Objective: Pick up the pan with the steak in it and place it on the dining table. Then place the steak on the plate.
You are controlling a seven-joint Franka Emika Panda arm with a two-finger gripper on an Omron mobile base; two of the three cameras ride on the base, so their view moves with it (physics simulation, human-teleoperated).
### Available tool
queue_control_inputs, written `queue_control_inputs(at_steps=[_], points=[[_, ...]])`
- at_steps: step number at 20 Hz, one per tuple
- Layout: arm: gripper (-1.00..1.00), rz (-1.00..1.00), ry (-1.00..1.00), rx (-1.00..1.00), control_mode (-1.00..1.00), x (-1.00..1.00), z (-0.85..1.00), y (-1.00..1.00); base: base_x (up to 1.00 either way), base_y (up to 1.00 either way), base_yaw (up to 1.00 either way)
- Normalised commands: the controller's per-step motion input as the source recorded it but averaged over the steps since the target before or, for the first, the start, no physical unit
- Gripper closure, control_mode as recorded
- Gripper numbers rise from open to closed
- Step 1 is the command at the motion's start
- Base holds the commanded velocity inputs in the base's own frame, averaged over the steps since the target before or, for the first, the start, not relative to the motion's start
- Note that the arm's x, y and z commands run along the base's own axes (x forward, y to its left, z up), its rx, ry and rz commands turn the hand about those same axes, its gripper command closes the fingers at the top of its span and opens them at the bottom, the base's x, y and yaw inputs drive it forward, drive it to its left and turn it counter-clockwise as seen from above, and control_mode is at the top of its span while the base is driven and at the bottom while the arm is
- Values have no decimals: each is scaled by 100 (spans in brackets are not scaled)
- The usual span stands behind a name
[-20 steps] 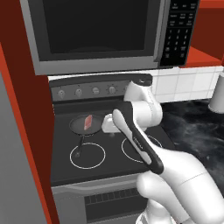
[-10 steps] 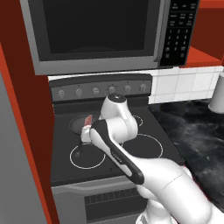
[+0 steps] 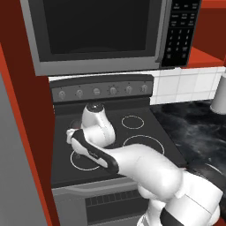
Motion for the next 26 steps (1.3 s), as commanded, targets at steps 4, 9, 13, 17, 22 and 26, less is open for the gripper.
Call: queue_control_inputs(at_steps=[4, 9, 13, 17, 22, 26], points=[[-100, -8, 4, -5, -100, 60, -19, 29, 0, 0, 0], [-100, -3, 6, -6, -100, 44, -22, 10, 0, 0, 0], [-100, 0, 1, -3, -100, 9, -10, 0, 0, 0, 0], [-100, 0, 0, 0, -100, 0, -14, 0, 0, 0, 0], [-100, 0, 0, -3, -100, 0, -56, 0, 0, 0, 0], [-100, 0, -1, -4, -100, 1, -38, 0, 0, 0, 0]])
